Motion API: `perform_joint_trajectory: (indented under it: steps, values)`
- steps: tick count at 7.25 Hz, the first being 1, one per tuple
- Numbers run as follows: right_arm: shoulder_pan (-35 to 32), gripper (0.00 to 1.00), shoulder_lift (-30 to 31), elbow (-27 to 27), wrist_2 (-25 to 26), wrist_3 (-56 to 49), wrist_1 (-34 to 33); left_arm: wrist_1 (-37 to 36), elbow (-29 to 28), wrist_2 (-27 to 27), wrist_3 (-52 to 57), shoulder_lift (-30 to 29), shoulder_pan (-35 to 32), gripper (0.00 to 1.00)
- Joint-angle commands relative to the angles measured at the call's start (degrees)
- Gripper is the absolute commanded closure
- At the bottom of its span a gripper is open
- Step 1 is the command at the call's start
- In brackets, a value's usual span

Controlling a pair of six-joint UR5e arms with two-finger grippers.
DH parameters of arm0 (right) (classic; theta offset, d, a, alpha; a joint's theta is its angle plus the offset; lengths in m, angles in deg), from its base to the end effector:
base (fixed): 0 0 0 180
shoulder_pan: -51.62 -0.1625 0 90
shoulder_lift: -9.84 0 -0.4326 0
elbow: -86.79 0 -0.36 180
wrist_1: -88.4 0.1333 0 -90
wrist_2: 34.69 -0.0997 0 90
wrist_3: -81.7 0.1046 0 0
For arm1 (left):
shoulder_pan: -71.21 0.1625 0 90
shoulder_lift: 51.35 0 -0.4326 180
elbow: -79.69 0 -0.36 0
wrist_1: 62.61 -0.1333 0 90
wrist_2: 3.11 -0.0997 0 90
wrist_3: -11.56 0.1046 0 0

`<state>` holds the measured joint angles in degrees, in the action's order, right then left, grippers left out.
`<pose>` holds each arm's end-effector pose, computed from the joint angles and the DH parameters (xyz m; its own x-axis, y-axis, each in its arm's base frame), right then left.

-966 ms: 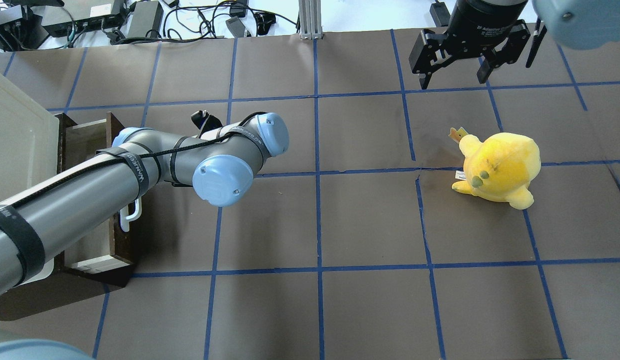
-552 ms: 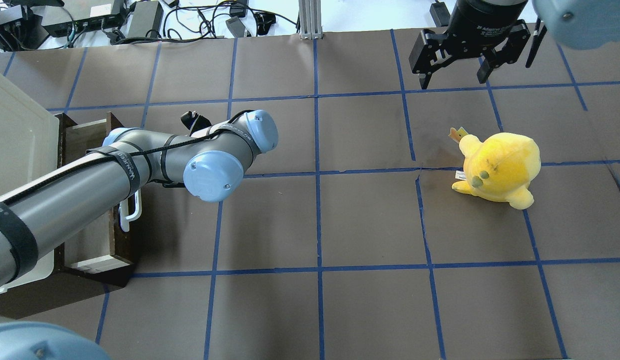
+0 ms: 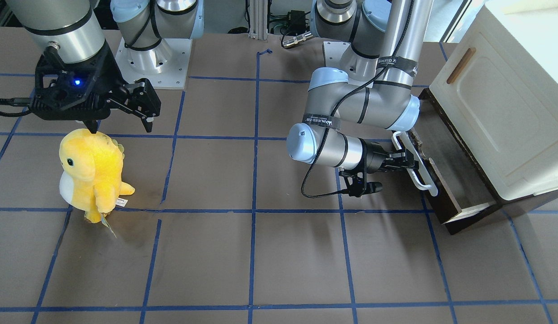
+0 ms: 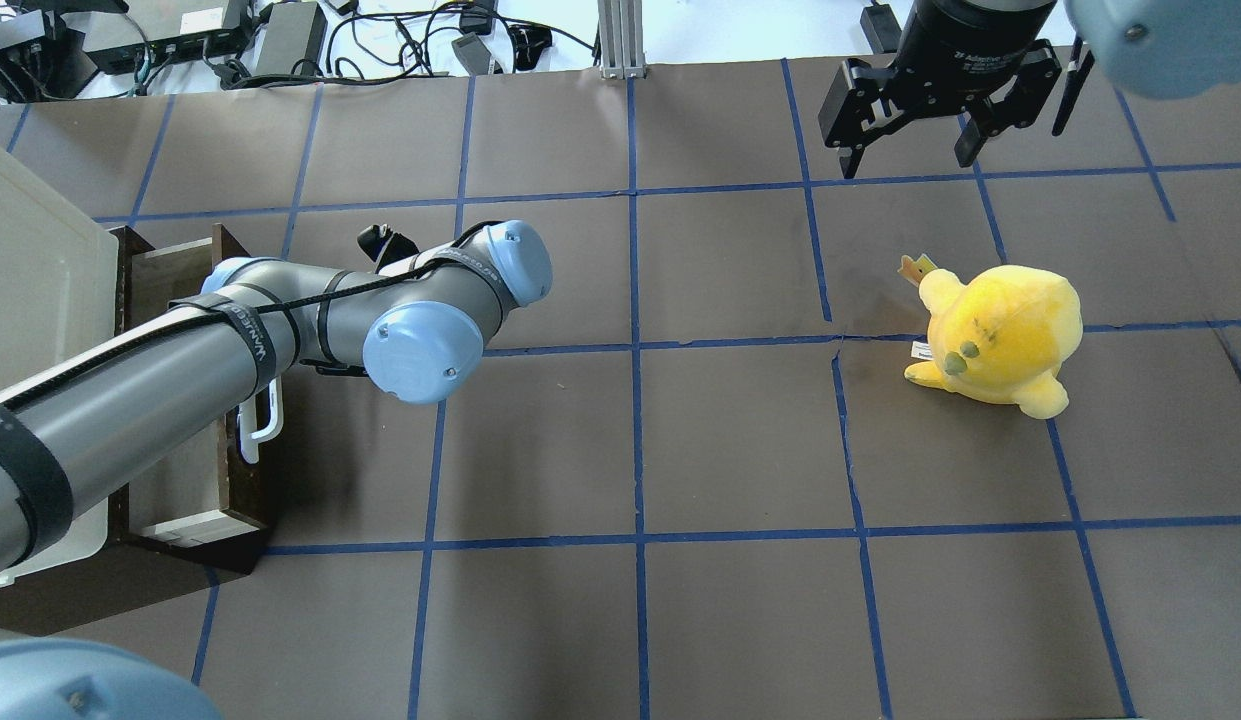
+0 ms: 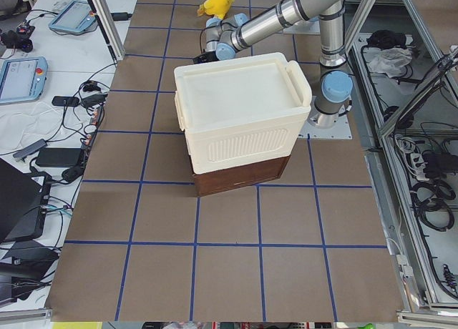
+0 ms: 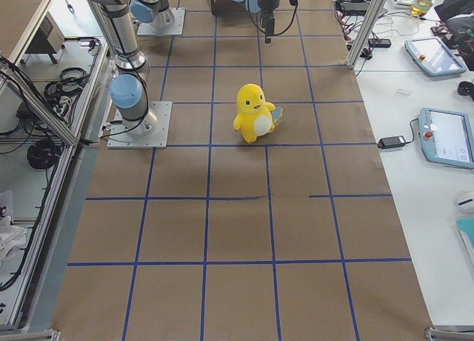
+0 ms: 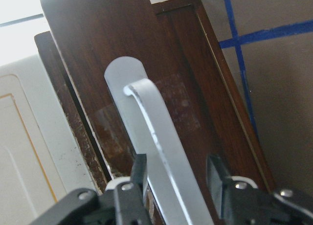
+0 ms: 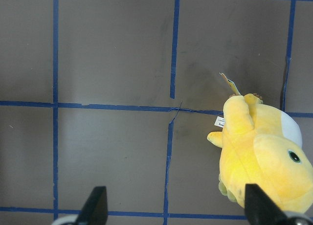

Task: Pull drawer sideways
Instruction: 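Keep pulling the drawer outward with the left gripper toward the table center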

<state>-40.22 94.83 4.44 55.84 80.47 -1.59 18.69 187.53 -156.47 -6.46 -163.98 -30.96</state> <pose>0.1484 -0.4973 0.5101 -0.9985 -0.0531 0.0102 -0.0535 0.9975 -0.0457 -0.1444 -0.4808 0.2358 -0.3779 0.2703 -0.8855 0.0655 0.9619 0.2656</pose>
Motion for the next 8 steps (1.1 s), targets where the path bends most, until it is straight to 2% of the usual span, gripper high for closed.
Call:
perform_joint_trajectory:
  steps: [1,8]
  values:
    - [0.0,0.0,0.0,0.0,0.0,0.0,0.0,-0.09,-0.08,0.25,0.09,0.05,-0.13,0.65]
    - [0.0,0.0,0.0,0.0,0.0,0.0,0.0,0.0,-0.43,0.69,0.09,0.05,-2.86,0.65]
